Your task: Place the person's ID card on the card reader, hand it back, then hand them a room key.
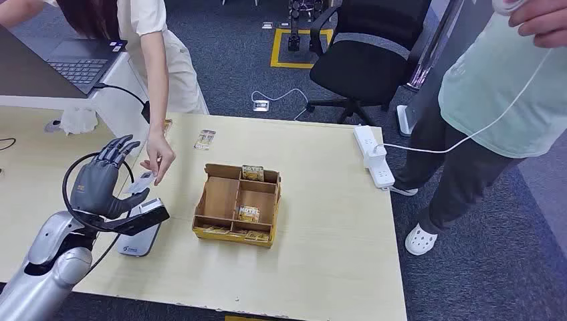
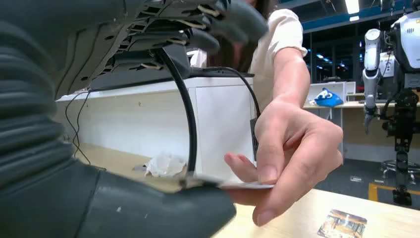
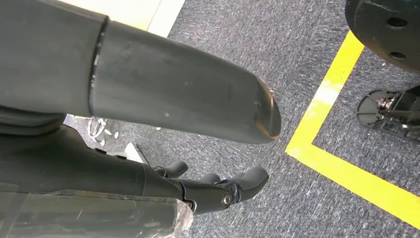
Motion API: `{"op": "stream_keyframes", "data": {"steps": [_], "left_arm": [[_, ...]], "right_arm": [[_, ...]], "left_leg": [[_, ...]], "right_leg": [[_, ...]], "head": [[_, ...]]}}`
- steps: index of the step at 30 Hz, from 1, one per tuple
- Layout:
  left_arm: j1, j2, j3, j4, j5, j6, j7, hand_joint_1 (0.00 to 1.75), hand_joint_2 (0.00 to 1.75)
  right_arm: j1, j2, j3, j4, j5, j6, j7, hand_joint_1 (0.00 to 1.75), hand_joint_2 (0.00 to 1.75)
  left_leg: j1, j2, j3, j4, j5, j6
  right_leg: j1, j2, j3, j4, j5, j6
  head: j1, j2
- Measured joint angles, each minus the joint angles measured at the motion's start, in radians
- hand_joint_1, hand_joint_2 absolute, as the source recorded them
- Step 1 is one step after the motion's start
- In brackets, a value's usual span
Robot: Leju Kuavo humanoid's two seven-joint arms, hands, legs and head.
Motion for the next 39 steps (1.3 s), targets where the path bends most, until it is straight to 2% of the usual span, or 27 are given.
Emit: {"op": "stream_keyframes", "data": {"steps": [30,39], "left_arm": [[0.0,0.001,-0.002,0.011,-0.043,0.023,0.001,1.75,1.75],[0.003,0.016,-0.002,0.035,-0.159,0.017,0.084,1.75,1.75]], "right_arm": [[-0.001,0.0,0.001,0.004,0.0,-0.023,0.009,0.0,0.0],[-0.002,0.0,-0.002,0.004,0.0,-0.015,0.018,0.0,0.0]], "left_leg": [[0.0,0.0,0.0,0.0,0.0,0.0],[0.0,0.0,0.0,0.0,0.0,0.0]], "right_leg": [[0.0,0.0,0.0,0.0,0.0,0.0],[0.0,0.0,0.0,0.0,0.0,0.0]], "head": [[0.0,0.0],[0.0,0.0]]}}
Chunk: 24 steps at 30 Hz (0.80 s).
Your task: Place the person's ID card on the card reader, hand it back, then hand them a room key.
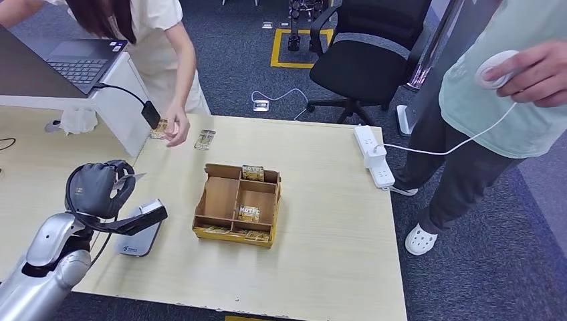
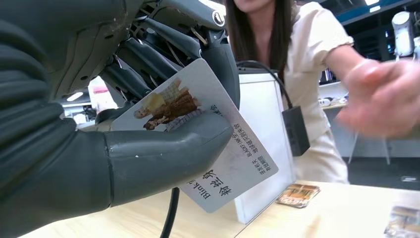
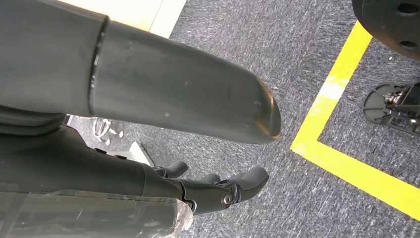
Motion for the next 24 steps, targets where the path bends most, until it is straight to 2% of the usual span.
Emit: {"op": "stream_keyframes", "data": {"steps": [6,17,24], "left_arm": [[0.001,0.003,0.0,0.015,-0.015,0.0,0.011,1.75,1.75],[0.041,0.004,0.0,0.052,-0.161,-0.005,0.096,1.75,1.75],[0.068,0.005,0.002,0.079,-0.157,-0.036,0.076,1.75,1.75]], "right_arm": [[0.0,0.0,-0.003,0.0,0.0,0.002,0.0,0.0,0.0],[-0.001,0.0,-0.005,0.0,0.0,0.002,0.011,0.0,0.0],[-0.001,0.0,-0.007,0.0,0.0,0.003,0.013,0.0,0.0]], "left_leg": [[0.0,0.0,0.0,0.0,0.0,0.0],[0.0,0.0,-0.001,0.0,0.0,0.0],[0.0,0.0,-0.001,0.0,0.0,0.0]], "right_leg": [[0.0,0.0,0.0,0.0,0.0,0.0],[0.0,0.0,0.0,0.0,0.0,0.0],[0.0,0.0,0.0,0.0,0.0,0.0]], "head": [[0.0,0.0],[0.0,0.0],[0.0,0.0]]}}
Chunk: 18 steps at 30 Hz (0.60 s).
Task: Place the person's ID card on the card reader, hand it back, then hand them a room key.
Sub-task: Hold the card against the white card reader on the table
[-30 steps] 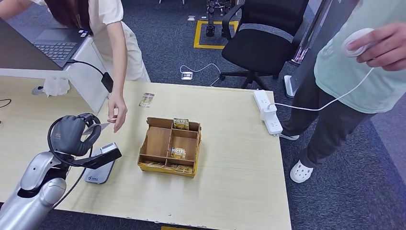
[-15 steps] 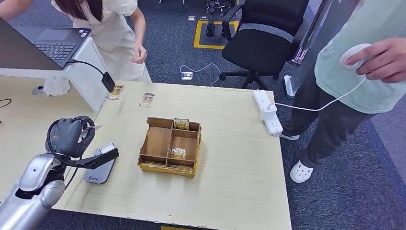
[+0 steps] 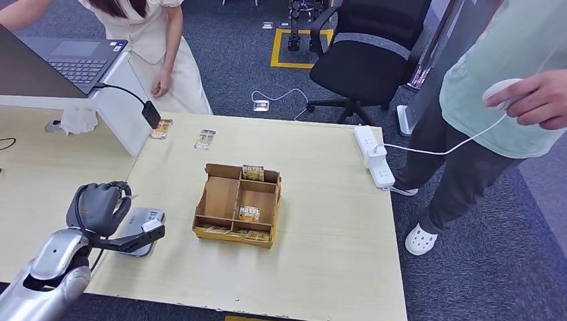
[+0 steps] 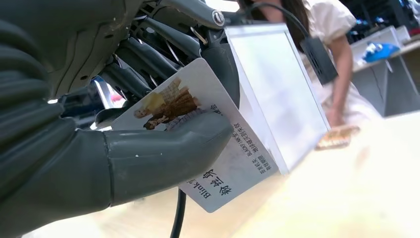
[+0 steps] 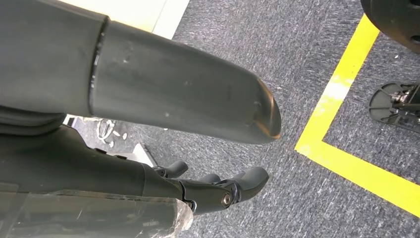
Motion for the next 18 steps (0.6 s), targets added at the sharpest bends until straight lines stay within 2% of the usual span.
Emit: {"op": "stream_keyframes", "data": {"steps": [7,18], "left_arm": [[0.046,0.032,0.0,0.016,0.044,-0.084,-0.064,1.75,1.75],[0.073,0.074,0.0,0.018,0.089,-0.117,-0.098,1.75,1.75]], "right_arm": [[-0.001,0.0,-0.001,0.002,0.0,-0.001,-0.001,0.0,0.0],[-0.003,0.0,-0.001,0.008,0.0,-0.01,-0.001,0.0,0.0]], "left_leg": [[0.0,0.0,0.0,0.0,0.0,0.0],[0.0,-0.001,0.001,0.0,0.0,0.0]], "right_leg": [[0.0,0.0,0.0,0.0,0.0,0.0],[0.0,-0.001,0.001,0.0,0.0,0.0]], "head": [[0.0,0.0],[0.0,0.0]]}}
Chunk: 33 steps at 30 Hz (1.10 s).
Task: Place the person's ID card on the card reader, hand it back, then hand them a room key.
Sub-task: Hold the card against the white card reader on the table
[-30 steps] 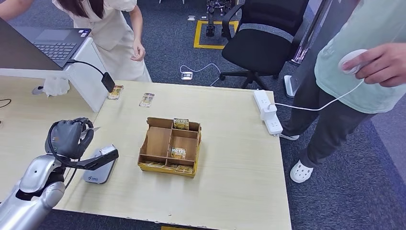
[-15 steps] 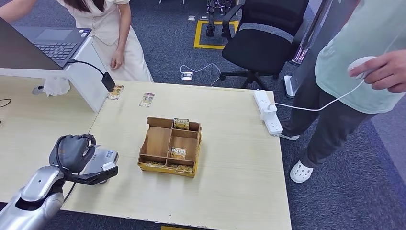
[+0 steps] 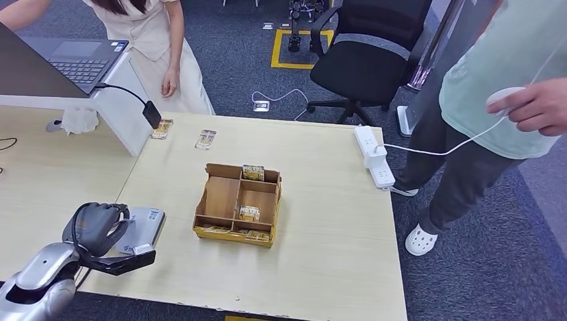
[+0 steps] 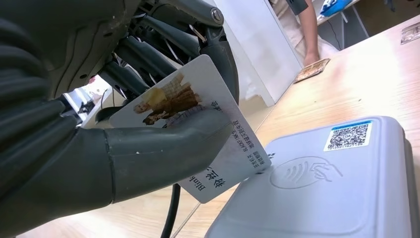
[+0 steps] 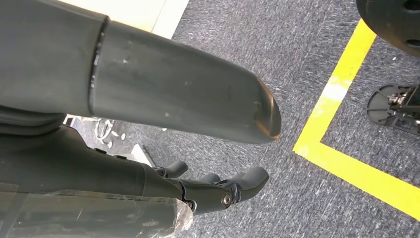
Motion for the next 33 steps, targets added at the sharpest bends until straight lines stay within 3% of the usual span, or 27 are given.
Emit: {"op": "stream_keyframes", "data": {"steps": [15,33], "left_arm": [[0.044,0.046,-0.001,-0.008,0.147,-0.124,-0.079,1.75,1.75],[0.108,0.045,-0.064,-0.056,0.195,-0.083,-0.116,1.75,1.75]], "right_arm": [[-0.004,-0.001,0.001,0.019,0.0,-0.014,-0.006,0.0,0.0],[-0.006,-0.002,-0.016,0.026,0.0,0.006,-0.005,0.0,0.0]], "left_leg": [[0.0,0.0,0.001,0.0,0.0,0.0],[0.0,-0.001,0.001,0.0,0.0,0.0]], "right_leg": [[0.0,0.0,0.001,0.0,0.0,0.0],[0.0,-0.001,0.001,0.0,0.0,0.0]], "head": [[0.0,0.0],[0.0,0.0]]}}
